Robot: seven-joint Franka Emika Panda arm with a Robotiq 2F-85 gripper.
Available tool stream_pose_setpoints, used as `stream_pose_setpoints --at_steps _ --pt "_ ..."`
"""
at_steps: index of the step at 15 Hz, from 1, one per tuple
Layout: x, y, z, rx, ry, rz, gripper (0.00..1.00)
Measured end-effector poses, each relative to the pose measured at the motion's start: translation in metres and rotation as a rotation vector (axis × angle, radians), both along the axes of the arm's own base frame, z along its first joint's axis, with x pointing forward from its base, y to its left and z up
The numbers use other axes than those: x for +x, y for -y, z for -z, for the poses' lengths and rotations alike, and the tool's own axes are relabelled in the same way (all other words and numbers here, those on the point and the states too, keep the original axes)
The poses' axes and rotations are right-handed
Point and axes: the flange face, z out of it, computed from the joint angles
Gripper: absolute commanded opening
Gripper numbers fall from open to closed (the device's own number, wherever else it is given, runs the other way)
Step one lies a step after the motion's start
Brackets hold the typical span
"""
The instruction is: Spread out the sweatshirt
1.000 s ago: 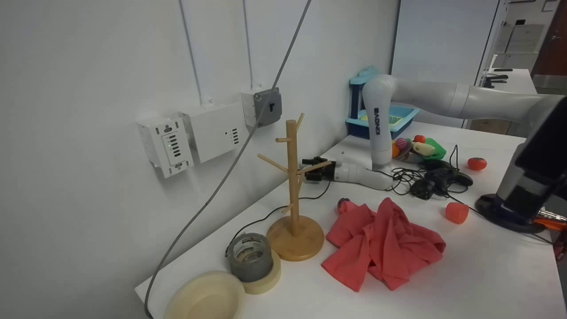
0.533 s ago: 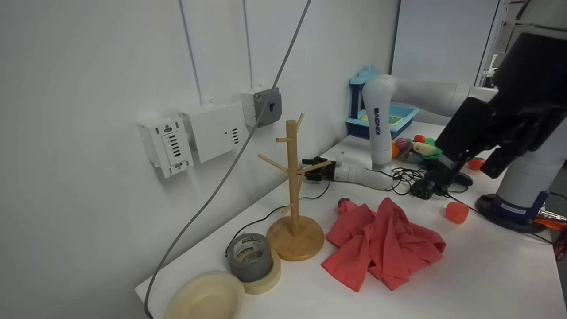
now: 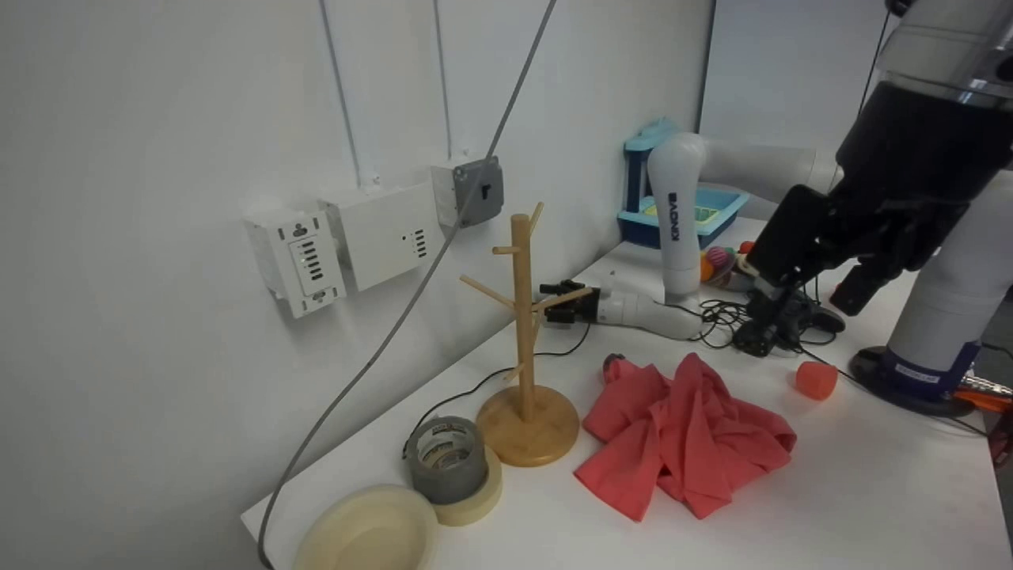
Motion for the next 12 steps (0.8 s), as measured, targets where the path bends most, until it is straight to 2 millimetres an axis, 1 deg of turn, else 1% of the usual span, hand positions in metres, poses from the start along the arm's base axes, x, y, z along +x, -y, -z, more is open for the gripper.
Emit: stream_pose_setpoints --at_steps 7,9,12 --pt "0.0 0.0 0.001 0.0 -0.001 0.0 1.0" --pt "0.002 0.0 0.006 -0.002 -0.009 0.001 1.0" --pt "0.01 0.0 0.023 -0.009 -0.004 0.018 1.0"
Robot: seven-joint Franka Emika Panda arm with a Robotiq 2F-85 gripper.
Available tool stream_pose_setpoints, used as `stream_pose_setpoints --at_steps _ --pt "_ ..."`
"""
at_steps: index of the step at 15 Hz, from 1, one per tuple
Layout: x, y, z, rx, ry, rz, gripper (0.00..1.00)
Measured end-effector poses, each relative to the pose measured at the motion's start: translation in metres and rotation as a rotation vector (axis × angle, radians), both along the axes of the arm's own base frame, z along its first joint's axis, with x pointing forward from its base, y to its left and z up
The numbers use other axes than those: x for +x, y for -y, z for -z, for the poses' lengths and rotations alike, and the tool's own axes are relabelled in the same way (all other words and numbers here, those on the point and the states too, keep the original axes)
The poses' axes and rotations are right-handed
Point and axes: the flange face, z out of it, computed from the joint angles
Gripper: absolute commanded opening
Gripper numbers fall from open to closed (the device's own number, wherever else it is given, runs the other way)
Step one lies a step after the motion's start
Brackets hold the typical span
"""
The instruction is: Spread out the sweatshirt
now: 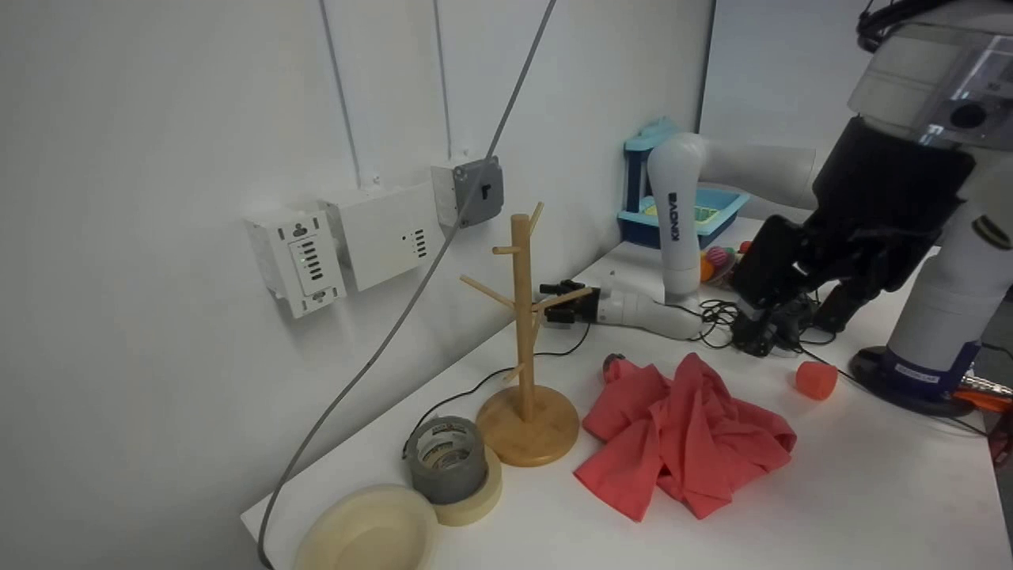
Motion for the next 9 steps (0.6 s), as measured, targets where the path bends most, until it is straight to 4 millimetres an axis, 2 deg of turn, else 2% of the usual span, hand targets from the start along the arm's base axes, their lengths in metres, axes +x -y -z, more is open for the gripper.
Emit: stream_pose_setpoints --at_steps 5,9 --pt "0.017 0.0 0.043 -0.006 -0.004 0.057 1.0" --pt "0.033 0.009 0.076 -0.002 -0.026 0.126 1.0"
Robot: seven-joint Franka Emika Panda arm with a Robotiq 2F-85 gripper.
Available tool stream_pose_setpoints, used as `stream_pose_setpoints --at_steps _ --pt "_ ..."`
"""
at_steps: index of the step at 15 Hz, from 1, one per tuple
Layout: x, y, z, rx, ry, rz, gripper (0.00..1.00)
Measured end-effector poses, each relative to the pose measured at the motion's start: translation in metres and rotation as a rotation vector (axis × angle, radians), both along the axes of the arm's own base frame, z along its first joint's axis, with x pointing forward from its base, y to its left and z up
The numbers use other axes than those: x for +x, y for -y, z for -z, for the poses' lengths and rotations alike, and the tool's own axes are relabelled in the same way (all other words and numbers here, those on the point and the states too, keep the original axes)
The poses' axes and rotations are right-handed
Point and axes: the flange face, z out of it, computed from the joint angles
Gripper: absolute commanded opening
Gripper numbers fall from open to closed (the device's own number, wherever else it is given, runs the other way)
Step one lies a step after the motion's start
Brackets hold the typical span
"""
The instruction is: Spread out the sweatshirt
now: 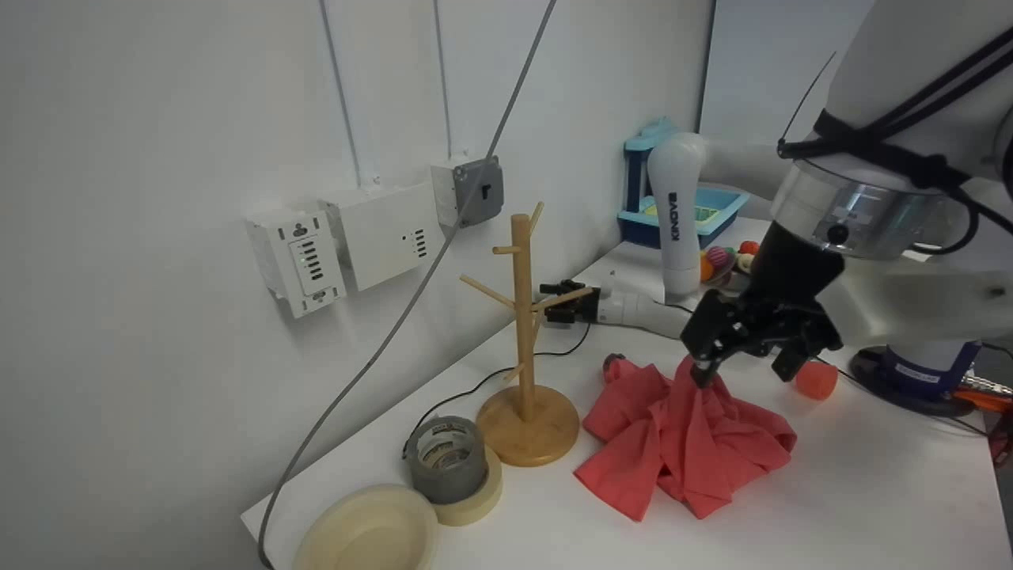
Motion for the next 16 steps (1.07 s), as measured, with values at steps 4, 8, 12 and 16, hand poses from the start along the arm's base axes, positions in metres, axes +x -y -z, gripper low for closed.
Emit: stream_pose_setpoints --at_steps 4,8,12,16 --pt "0.015 0.014 0.036 0.006 -0.043 0.077 1.0" --pt "0.025 0.019 0.059 0.0 -0.073 0.107 1.0" --pt "0.027 0.018 0.059 0.0 -0.071 0.107 1.0" --pt "0.025 0.014 0.08 -0.011 -0.107 0.103 1.0"
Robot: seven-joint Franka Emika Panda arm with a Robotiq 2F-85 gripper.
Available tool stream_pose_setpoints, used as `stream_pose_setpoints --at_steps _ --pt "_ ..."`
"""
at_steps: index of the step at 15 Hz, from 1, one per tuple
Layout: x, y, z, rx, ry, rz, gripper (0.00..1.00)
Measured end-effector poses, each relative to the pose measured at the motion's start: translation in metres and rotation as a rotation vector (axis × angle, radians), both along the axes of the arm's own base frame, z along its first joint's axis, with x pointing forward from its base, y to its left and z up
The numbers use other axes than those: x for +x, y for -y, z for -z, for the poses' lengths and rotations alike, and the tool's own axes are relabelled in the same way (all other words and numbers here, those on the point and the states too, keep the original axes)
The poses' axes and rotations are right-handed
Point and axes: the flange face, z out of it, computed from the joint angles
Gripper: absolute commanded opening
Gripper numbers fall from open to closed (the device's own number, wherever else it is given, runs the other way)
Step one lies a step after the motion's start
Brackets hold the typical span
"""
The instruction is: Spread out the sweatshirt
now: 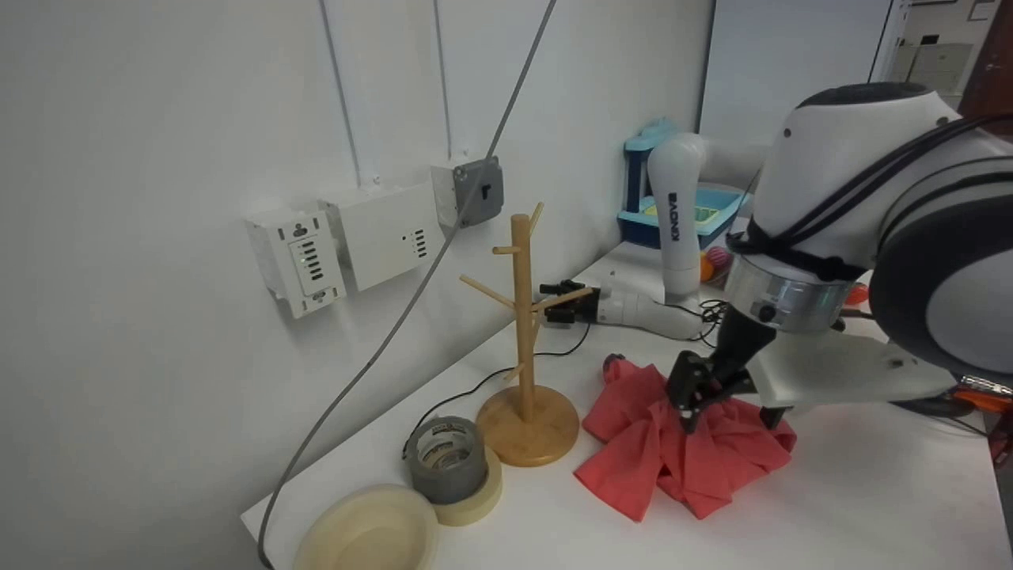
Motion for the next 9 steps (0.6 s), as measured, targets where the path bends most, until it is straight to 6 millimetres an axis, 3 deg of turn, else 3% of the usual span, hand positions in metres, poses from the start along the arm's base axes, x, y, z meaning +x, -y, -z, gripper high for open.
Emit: stream_pose_setpoints --at_steps 4,9 --pt "0.008 0.001 0.029 -0.013 -0.033 0.002 1.0" --pt "0.036 0.003 0.045 -0.022 -0.012 0.011 1.0"
